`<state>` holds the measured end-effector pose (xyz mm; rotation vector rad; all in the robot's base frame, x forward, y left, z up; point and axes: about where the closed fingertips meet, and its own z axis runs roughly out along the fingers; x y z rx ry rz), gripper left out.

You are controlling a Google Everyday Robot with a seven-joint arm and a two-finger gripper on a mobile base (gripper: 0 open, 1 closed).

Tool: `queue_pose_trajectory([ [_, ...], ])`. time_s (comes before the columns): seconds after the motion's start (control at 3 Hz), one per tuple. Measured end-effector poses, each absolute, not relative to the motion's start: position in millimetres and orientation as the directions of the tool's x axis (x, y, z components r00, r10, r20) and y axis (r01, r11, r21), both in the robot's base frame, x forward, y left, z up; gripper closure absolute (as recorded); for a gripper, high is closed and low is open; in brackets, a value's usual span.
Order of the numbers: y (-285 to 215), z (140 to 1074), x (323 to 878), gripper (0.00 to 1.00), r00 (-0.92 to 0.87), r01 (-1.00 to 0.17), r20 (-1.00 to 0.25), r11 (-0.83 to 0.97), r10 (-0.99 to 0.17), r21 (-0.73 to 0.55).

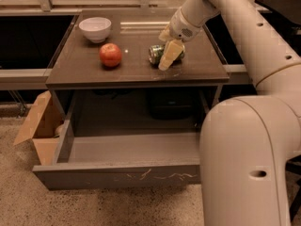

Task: Place green can into top drawer

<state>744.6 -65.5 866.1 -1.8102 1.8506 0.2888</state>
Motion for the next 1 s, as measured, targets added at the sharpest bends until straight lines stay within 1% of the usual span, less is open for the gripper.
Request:
queue_pose_trajectory([
  [0.33,-59.0,850.1,752.3,0.53,0.009,-0.981,-0.51,0.091,-0.86,-0.171],
  [1.0,-54.6,846.2,750.0,0.99,0.007,-0.984,-0.51,0.084,-0.86,-0.155],
])
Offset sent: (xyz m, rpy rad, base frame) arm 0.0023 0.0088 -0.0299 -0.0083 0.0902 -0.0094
